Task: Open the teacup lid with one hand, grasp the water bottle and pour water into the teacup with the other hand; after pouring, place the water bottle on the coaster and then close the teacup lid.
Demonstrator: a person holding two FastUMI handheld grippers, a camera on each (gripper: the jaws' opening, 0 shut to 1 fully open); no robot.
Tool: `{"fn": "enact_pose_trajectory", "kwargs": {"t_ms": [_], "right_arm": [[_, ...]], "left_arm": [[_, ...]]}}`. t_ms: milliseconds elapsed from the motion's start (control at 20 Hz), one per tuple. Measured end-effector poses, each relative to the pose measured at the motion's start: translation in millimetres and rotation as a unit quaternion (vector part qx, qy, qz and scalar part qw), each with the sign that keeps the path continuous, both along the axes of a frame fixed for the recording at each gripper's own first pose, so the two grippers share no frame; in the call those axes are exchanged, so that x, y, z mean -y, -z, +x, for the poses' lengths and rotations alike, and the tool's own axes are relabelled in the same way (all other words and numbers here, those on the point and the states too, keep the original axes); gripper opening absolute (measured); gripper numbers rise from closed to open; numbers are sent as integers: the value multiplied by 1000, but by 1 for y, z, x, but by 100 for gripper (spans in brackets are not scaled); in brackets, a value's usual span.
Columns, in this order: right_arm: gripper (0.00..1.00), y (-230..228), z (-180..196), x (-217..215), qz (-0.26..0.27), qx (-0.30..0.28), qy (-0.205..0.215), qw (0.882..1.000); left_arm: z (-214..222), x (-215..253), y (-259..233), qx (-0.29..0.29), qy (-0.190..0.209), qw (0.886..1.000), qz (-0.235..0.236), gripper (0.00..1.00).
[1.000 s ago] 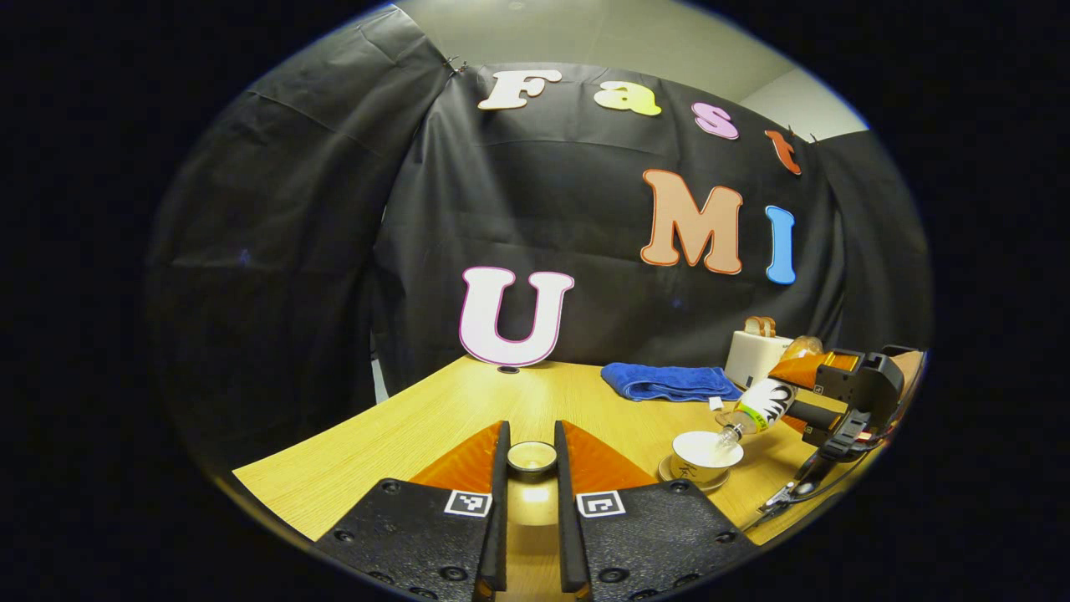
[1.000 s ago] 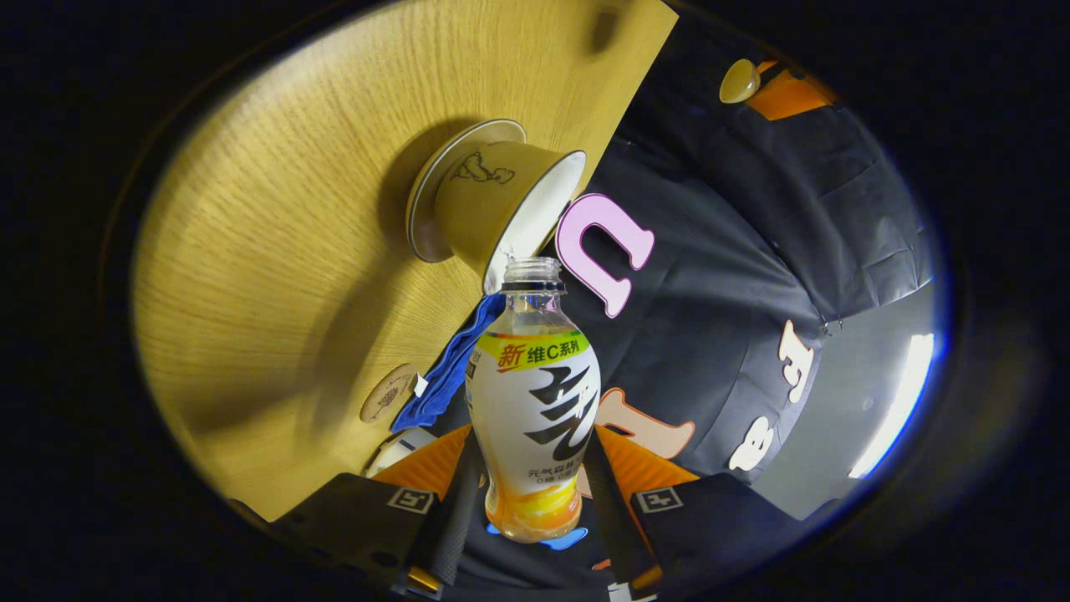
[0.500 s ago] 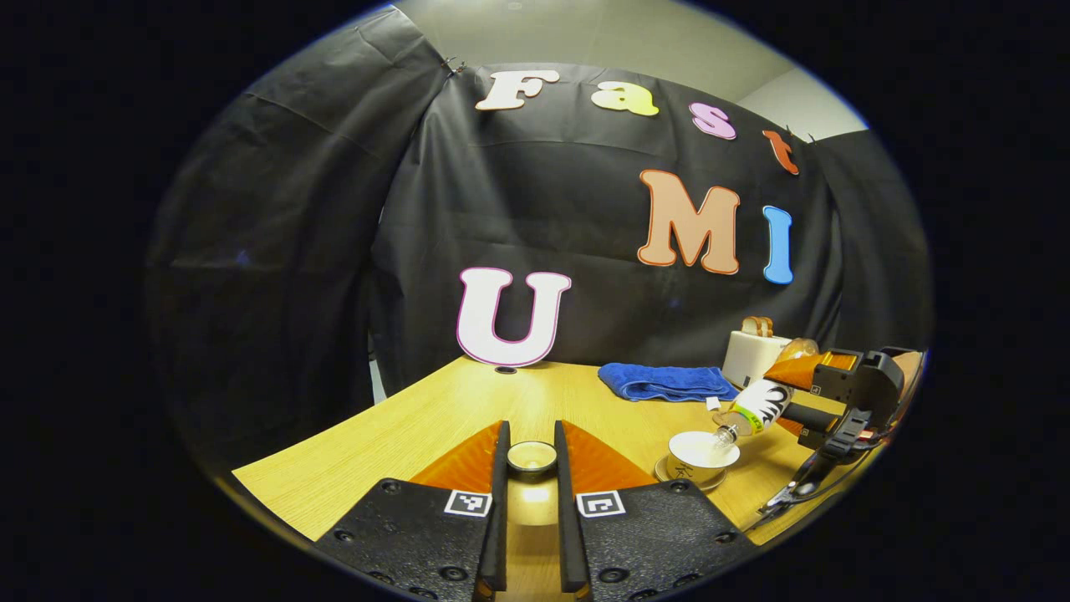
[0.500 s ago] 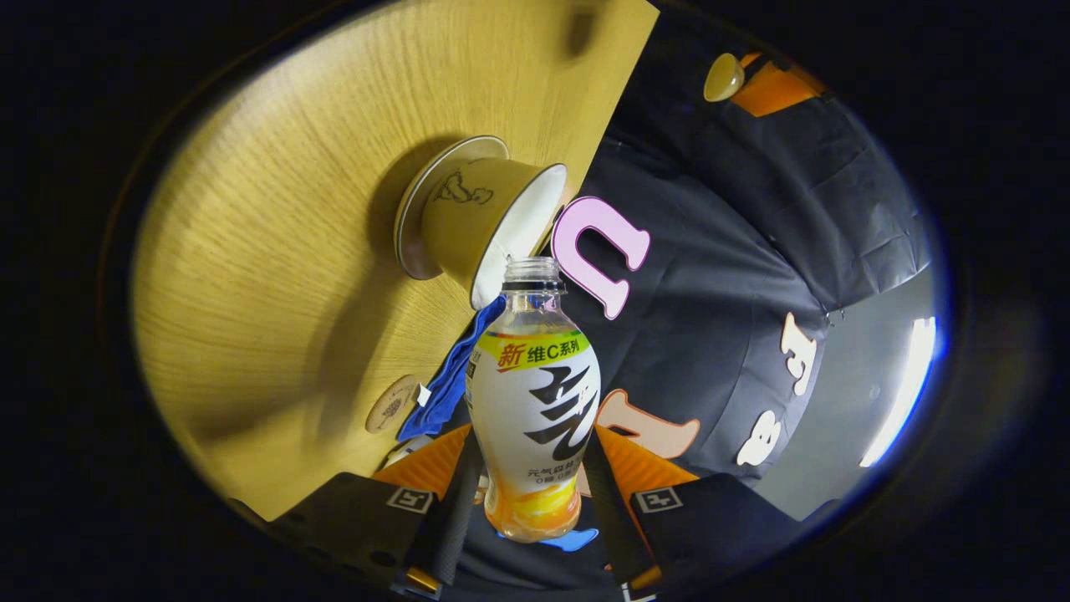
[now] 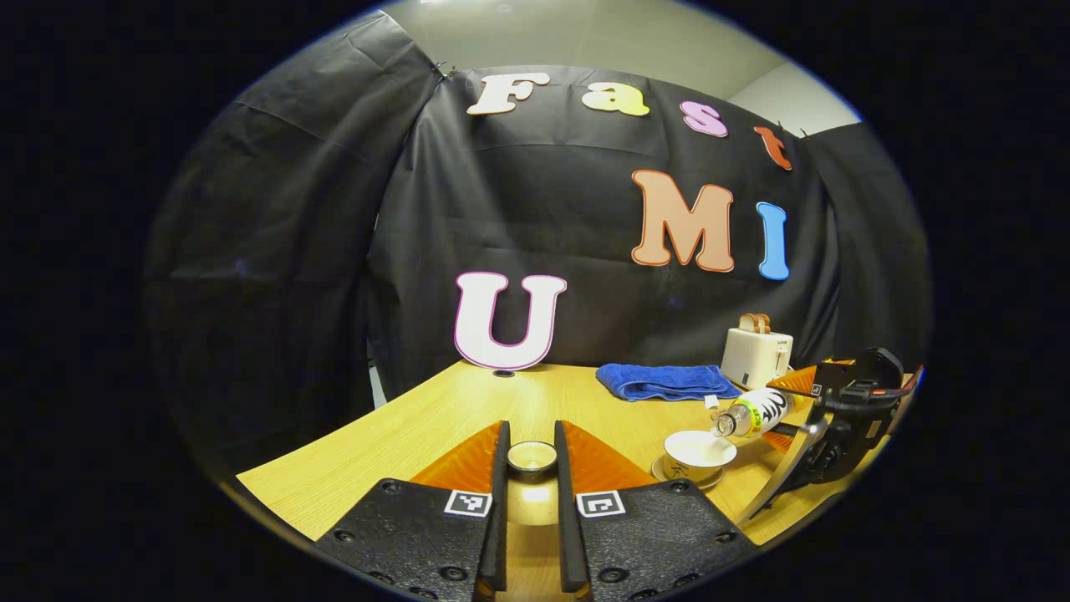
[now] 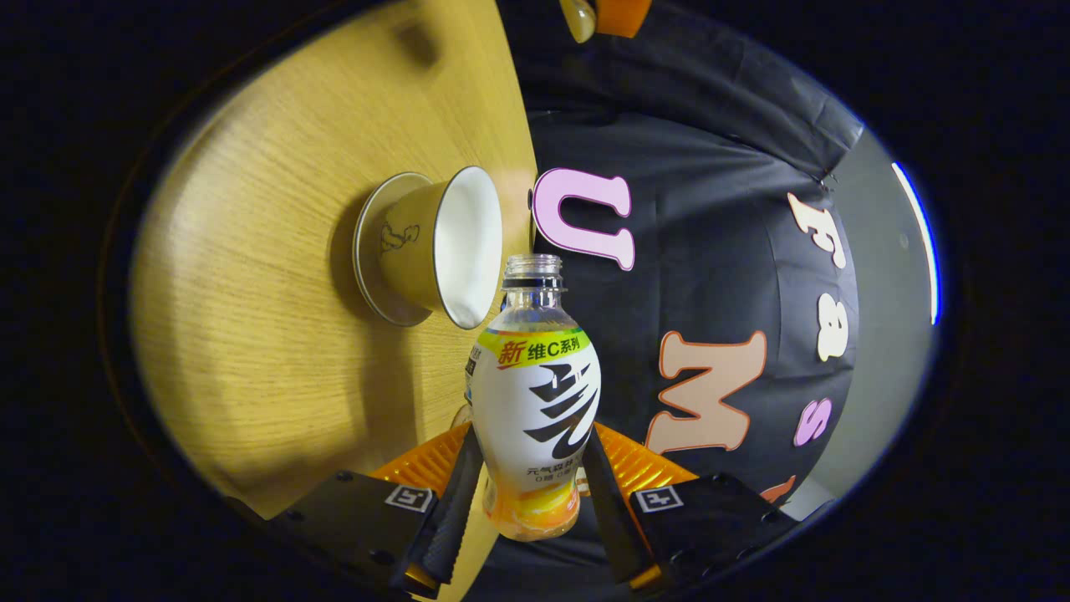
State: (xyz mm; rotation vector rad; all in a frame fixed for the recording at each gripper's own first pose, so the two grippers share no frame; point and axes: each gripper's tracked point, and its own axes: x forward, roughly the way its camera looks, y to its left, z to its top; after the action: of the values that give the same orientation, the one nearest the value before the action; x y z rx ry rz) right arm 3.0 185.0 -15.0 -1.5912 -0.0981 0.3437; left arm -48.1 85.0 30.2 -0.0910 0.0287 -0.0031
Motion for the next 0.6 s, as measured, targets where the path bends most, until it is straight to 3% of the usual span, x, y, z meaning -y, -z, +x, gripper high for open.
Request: {"fn": "enact_pose_trajectory", "kwargs": {"t_ms": [300, 600], "right_arm": [[71, 11, -4, 0, 122, -72, 24, 990], [72, 12, -5, -2, 259, -150, 47, 953]], "left_arm": [[4, 12, -3, -4, 10, 1000, 23, 22], [9, 25, -5, -8, 15, 999, 36, 22]]}}
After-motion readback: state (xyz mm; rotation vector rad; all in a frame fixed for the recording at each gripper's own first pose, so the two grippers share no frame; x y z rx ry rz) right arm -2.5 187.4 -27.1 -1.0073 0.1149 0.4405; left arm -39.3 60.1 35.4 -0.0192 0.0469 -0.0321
